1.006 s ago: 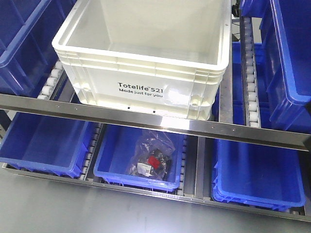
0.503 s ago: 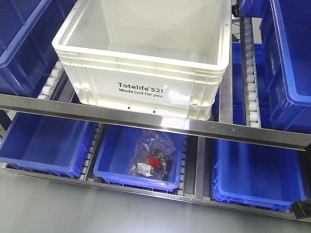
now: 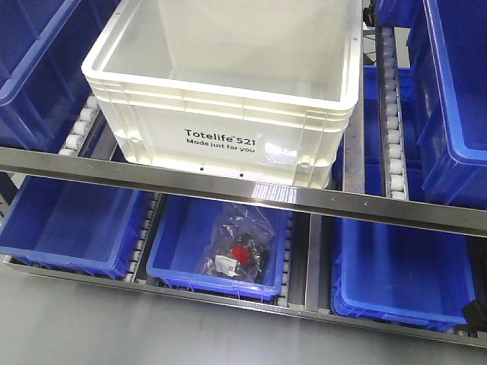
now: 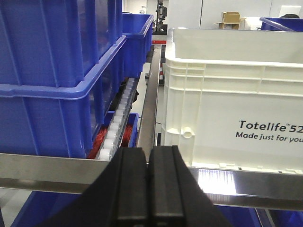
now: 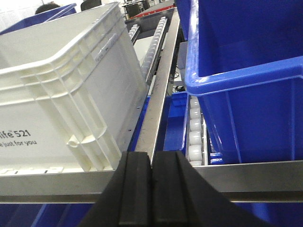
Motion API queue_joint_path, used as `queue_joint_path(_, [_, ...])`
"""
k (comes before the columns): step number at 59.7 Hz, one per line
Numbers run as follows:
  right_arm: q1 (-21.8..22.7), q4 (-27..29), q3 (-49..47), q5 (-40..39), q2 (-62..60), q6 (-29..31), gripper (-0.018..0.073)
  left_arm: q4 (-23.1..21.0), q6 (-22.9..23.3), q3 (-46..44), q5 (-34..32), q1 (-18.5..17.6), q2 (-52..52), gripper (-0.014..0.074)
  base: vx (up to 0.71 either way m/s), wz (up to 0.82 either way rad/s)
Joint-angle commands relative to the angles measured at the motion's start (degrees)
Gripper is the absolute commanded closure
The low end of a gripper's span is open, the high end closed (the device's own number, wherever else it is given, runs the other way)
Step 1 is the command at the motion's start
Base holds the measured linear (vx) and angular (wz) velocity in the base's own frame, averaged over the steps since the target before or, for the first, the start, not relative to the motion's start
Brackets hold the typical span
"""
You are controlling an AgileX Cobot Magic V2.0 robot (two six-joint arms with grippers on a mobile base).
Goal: Place moving items into box and shelve
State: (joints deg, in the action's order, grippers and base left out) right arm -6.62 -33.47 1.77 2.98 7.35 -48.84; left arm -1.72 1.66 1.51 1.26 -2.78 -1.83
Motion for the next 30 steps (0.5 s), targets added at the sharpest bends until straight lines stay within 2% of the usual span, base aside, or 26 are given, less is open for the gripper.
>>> queue_joint_path(1, [0.5, -1.2, 0.3, -5.1, 2.0, 2.3, 0.0564, 0.0, 0.0, -0.8, -4.7, 0.1, -0.5, 0.0597, 0.0, 0.0])
queue_joint_path(7, [0.5, 2.4, 0.3, -4.7, 2.2, 5.2, 0.0564, 0.0, 0.0, -0.8, -4.7, 0.1, -0.5, 0.0597, 0.0, 0.0])
queue_joint_path(8, [0.5, 16.5, 0.3, -4.1, 2.2, 19.1, 0.0564, 0.0, 0.0, -0.8, -4.7, 0.1, -0.5, 0.0597, 0.0, 0.0])
queue_joint_path(12, [0.5, 22.9, 0.3, -4.9, 2.2, 30.0, 0.0564, 0.0, 0.0, -0.8, -4.7, 0.1, -0.5, 0.0597, 0.0, 0.0])
queue_joint_path(16, [0.5, 27.0, 0.3, -6.8, 2.2, 37.5, 0.0564, 0.0, 0.0, -0.8, -4.7, 0.1, -0.5, 0.0597, 0.0, 0.0])
queue_joint_path(20, [0.5, 31.4, 0.3, -8.6, 2.2, 41.7, 0.0564, 0.0, 0.0, -0.8, -4.7, 0.1, -0.5, 0.0597, 0.0, 0.0])
queue_joint_path(24, [0.5, 35.3, 0.3, -8.8, 2.2, 42.3, 0.0564, 0.0, 0.0, -0.8, -4.7, 0.1, -0.5, 0.0597, 0.0, 0.0])
queue_joint_path(30, [0.5, 35.5, 0.3, -8.2, 2.2, 42.3, 0.0564, 0.0, 0.0, -0.8, -4.7, 0.1, -0.5, 0.0597, 0.0, 0.0])
